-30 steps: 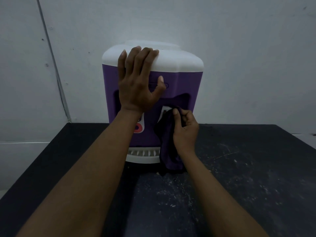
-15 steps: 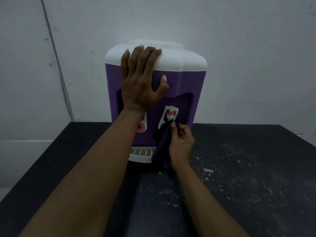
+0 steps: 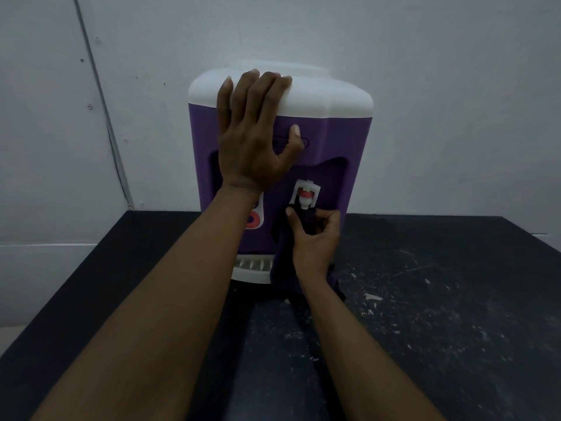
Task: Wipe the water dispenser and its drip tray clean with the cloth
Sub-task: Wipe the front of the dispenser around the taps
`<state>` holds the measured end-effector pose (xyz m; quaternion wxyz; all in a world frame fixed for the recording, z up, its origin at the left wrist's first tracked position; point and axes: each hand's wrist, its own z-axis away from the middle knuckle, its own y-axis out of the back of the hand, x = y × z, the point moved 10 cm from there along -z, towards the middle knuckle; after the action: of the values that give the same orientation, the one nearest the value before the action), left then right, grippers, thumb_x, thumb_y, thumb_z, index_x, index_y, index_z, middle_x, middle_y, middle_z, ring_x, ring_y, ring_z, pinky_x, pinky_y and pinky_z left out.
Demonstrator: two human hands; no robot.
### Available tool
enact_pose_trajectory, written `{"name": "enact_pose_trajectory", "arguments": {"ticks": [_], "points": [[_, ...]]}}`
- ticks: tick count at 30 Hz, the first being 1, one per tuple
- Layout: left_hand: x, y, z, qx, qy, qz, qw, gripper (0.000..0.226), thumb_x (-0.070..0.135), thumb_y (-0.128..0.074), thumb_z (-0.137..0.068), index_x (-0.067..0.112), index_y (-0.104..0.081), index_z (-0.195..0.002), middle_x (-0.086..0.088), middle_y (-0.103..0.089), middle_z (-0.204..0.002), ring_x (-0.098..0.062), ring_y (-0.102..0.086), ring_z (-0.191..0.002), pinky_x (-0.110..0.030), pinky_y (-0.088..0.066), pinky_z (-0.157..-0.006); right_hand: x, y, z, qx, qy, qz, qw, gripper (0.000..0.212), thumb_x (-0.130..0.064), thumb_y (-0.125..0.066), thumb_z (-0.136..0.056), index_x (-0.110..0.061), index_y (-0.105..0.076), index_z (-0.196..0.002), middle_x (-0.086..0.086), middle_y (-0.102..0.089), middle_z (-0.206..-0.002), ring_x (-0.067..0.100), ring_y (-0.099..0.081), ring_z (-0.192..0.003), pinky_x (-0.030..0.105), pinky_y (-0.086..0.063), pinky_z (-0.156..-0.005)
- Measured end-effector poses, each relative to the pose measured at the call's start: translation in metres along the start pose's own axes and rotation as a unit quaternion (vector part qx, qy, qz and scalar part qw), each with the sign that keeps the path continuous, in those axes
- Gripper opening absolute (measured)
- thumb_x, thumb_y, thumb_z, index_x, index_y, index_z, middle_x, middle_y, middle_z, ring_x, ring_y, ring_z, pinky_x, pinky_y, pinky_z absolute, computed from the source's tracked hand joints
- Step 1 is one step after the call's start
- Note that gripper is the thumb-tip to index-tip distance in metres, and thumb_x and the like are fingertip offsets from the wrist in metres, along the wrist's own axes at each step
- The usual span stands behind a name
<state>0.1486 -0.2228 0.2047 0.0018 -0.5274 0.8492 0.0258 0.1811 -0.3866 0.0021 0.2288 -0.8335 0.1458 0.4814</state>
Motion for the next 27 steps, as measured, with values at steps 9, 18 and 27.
{"name": "enact_pose_trajectory", "arguments": {"ticks": [9, 18, 27], "points": [[0.0, 0.001, -0.001, -0.004, 0.0, -0.003, 1.0, 0.058, 0.037, -0.06, -0.088, 0.006, -0.06, -0.137, -0.013, -0.06, -0.138, -0.034, -0.049, -0.135, -0.055, -0.027, -0.119, -0.01, 0.011, -0.006, -0.08, 0.073, 0.074, 0.991, 0.01, -0.018, -0.069, -0.1, -0.019, -0.065, -0.091, -0.018, -0.062, -0.071, -0.001, -0.054, -0.065, 0.012, -0.043, -0.059], [0.0, -0.002, -0.001, -0.051, -0.009, -0.003, 0.999, 0.059, 0.04, -0.056, -0.093, 0.008, -0.053, -0.143, -0.011, -0.054, -0.143, -0.033, -0.043, -0.14, -0.054, -0.022, -0.121, -0.021, 0.021, -0.001, -0.081, 0.101, 0.137, 0.982, 0.038, -0.025, -0.053, -0.109, -0.019, -0.06, -0.072, -0.011, -0.046, -0.056, 0.003, -0.036, -0.05, 0.022, -0.031, -0.047], [0.003, -0.004, -0.003, -0.158, -0.028, 0.015, 0.987, 0.065, 0.043, -0.046, -0.102, 0.009, -0.034, -0.155, -0.013, -0.033, -0.161, -0.033, -0.021, -0.153, -0.054, -0.009, -0.125, -0.005, 0.047, 0.028, -0.128, 0.012, 0.193, 0.973, 0.027, -0.035, -0.057, -0.105, -0.019, -0.069, -0.123, -0.004, -0.071, -0.113, 0.007, -0.064, -0.103, 0.025, -0.052, -0.09]]}}
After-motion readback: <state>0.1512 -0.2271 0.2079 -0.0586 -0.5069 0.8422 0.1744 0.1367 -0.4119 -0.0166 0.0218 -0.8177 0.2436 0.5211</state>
